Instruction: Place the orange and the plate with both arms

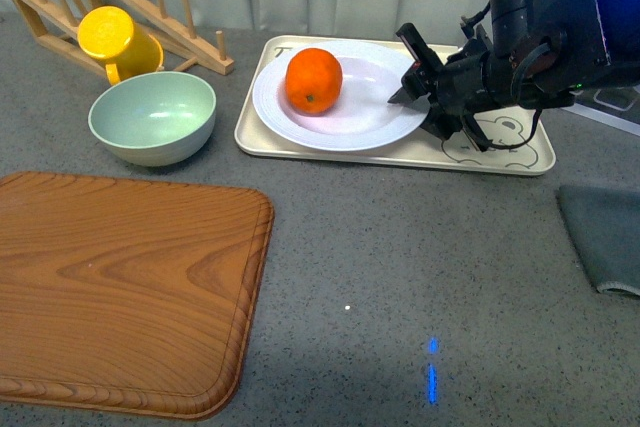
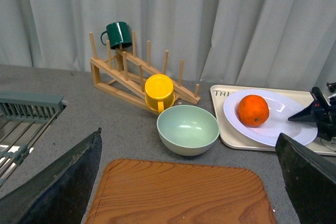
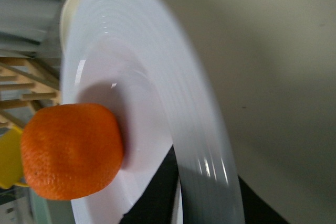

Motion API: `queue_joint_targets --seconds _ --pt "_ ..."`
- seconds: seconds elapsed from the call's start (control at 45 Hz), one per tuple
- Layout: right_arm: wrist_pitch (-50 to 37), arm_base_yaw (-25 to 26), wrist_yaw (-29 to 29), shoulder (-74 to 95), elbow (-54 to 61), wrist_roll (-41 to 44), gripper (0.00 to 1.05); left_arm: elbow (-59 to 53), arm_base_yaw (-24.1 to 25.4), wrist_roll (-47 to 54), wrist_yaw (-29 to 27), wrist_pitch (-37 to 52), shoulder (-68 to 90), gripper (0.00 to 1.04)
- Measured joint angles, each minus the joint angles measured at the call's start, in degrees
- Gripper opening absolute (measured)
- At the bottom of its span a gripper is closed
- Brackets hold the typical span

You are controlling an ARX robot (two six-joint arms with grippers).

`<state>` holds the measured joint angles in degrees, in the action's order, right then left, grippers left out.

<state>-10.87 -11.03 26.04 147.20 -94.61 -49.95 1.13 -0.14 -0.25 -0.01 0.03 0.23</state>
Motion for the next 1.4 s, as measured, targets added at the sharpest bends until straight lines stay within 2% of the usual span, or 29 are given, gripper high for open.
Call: queue_joint_targets --seconds 0.178,0.244,0.311,0.511,0.8,0.978,1.089,1.111,1.178,1.267,1.311,1.4 --pt "-1.7 0.1 -2.4 -2.2 4.1 3.5 0.47 0.0 0.0 0.0 0.0 0.0 0.0 0.98" --pt "-2.3 0.1 -5.7 -4.1 6.4 6.3 0.56 0.0 0.0 0.0 0.0 0.0 0.0 0.98" --pt "-4.4 0.6 -10.0 -7.6 10.5 11.1 0.7 0.0 0.0 0.0 0.0 0.0 0.0 0.98" --pt "-11.2 1.5 -21.2 -17.0 20.8 25.5 0.97 0.0 0.0 0.0 0.0 0.0 0.0 0.98" --pt "-26.0 3.0 -34.9 -34.0 43.2 45.4 0.95 0.0 0.0 0.0 0.0 0.0 0.0 0.98" --pt "-31.1 5.2 -36.1 -45.9 58.8 50.0 0.95 0.0 0.0 0.0 0.0 0.0 0.0 0.98" --pt "-31.6 6.0 -36.3 -49.5 62.8 50.9 0.95 0.0 0.0 0.0 0.0 0.0 0.0 0.98" --pt "-34.2 6.2 -35.3 -48.9 63.5 50.8 0.93 0.0 0.0 0.0 0.0 0.0 0.0 0.98" --pt "-49.0 6.6 -31.3 -46.2 67.1 50.6 0.83 0.0 0.0 0.0 0.0 0.0 0.0 0.98" --pt "-62.5 6.9 -29.9 -46.1 72.7 50.6 0.69 0.0 0.0 0.0 0.0 0.0 0.0 0.98" --pt "-65.4 7.1 -29.7 -47.9 74.6 50.6 0.62 0.0 0.0 0.0 0.0 0.0 0.0 0.98" --pt "-66.0 7.7 -29.5 -52.9 77.7 50.6 0.47 0.0 0.0 0.0 0.0 0.0 -0.1 0.98"
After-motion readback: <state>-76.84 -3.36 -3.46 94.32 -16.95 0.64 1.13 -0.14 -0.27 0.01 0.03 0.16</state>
